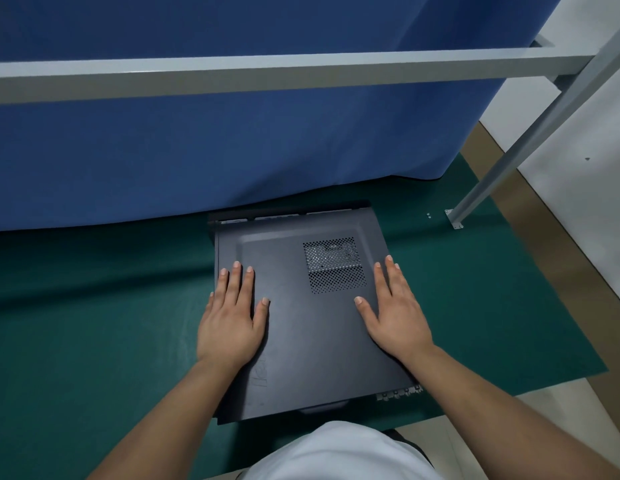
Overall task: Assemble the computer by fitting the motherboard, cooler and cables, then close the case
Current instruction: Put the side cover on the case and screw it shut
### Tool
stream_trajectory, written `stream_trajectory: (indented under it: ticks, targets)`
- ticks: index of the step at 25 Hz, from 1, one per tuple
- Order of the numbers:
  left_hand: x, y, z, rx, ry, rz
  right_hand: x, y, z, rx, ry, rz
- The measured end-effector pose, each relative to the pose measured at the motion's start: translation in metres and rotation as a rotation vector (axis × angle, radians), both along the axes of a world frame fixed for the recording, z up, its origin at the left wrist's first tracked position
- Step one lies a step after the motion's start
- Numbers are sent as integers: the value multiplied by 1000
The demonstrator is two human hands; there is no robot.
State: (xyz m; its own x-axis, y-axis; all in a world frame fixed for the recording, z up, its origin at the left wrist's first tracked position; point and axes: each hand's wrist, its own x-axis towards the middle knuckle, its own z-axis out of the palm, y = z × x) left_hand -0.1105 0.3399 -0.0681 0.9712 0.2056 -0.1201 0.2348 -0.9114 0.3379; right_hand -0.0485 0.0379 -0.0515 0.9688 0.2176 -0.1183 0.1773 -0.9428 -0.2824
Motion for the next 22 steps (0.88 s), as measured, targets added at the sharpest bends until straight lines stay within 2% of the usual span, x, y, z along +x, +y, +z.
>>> stream_trajectory:
  ticks: [3,5,7,9,11,15,17,22]
  targets:
    - [-5,2,2,74,-16,-98,2,-4,5,206,52,-100]
    - [-14,1,5,159,-25,-217,2,-3,9,195,11,-191]
    - [-27,-3,7,210,-29,-389,0,3,15,99,-8,-219]
    - [-43,-4,8,226,-37,-595,-7,4,18,-16,39,-89]
    - [-58,-3,10,242,-32,-720,-21,-5,19,-145,104,157]
    - [-71,-1,20,330,82,-759,-52,-36,16,-345,88,489]
    - [-70,-1,19,326,122,-745,-60,-43,17,-397,42,551]
    - [-75,-3,22,298,149,-731,-66,-41,14,-416,-29,543]
